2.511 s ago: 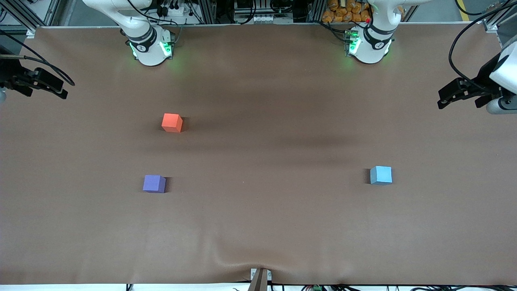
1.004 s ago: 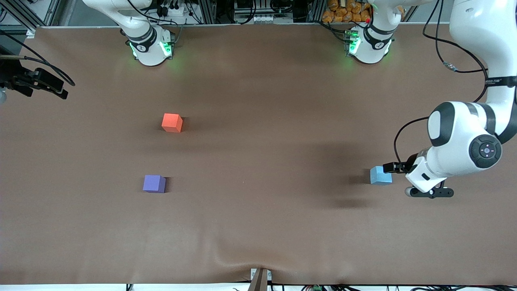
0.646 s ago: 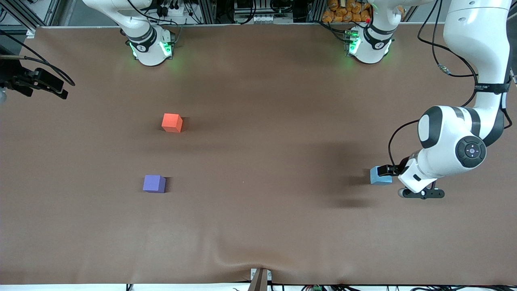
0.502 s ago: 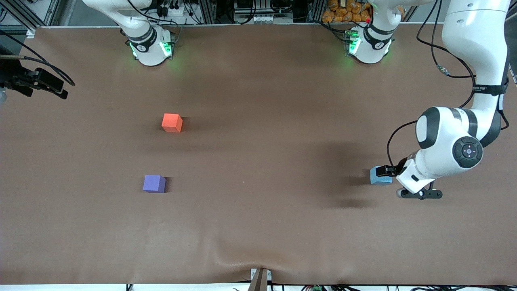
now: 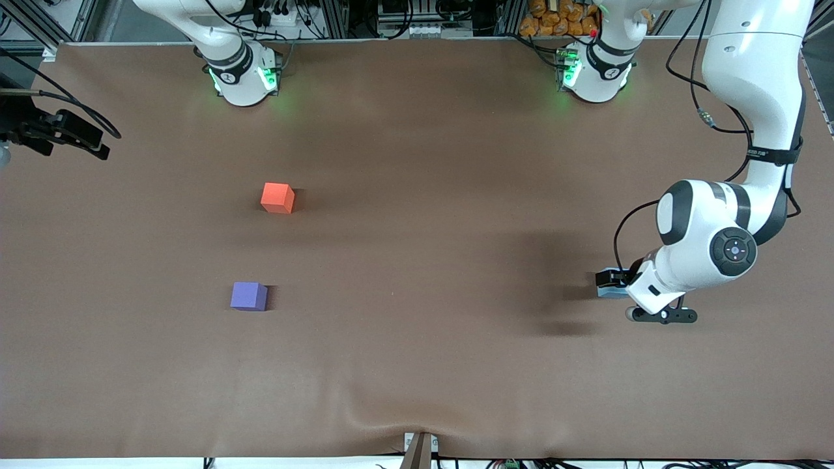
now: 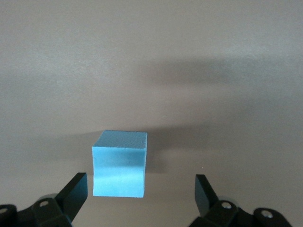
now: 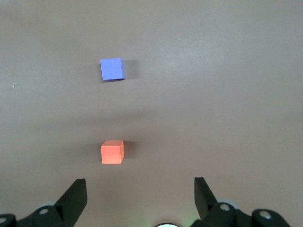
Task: Place blue block between orange and purple blocks
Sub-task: 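Close the left gripper on the light-blue cube and lift it, then carry the blue cube with the left gripper to mid-table, set down, then open the left gripper and withdraw while the right gripper reaches the cube, then lower the right gripper and close it on the light-blue cube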
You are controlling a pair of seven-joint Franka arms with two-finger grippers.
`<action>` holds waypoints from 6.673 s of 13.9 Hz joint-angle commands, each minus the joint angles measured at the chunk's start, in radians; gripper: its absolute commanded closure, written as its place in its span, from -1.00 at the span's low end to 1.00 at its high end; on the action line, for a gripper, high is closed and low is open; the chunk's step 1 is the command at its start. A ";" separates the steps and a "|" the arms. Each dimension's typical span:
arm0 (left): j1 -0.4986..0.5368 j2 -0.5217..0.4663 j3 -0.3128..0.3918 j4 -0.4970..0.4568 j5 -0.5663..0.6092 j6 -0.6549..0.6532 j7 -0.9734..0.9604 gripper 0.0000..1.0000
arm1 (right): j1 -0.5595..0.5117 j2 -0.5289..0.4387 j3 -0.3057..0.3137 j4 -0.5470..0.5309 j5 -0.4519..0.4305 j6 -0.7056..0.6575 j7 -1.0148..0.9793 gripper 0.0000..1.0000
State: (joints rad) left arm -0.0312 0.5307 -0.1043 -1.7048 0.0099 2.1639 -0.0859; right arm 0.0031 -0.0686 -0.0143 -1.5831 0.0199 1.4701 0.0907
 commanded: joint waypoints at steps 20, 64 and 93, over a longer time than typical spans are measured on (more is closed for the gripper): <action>0.036 0.086 0.009 -0.092 0.091 0.146 -0.020 -0.03 | 0.006 -0.007 -0.004 -0.001 0.002 0.001 0.012 -1.00; -0.385 -0.081 0.031 0.484 0.005 -0.528 -0.621 -1.00 | 0.061 0.042 -0.003 0.014 0.080 0.062 0.020 -1.00; -0.023 -0.541 0.066 0.102 0.016 -0.540 -0.172 -1.00 | 0.710 0.742 -0.013 0.068 0.272 0.763 0.426 -1.00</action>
State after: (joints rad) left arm -0.0582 0.0718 -0.0423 -1.4931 0.0428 1.5791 -0.2789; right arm 0.6834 0.6537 -0.0117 -1.5360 0.2984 2.2458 0.4526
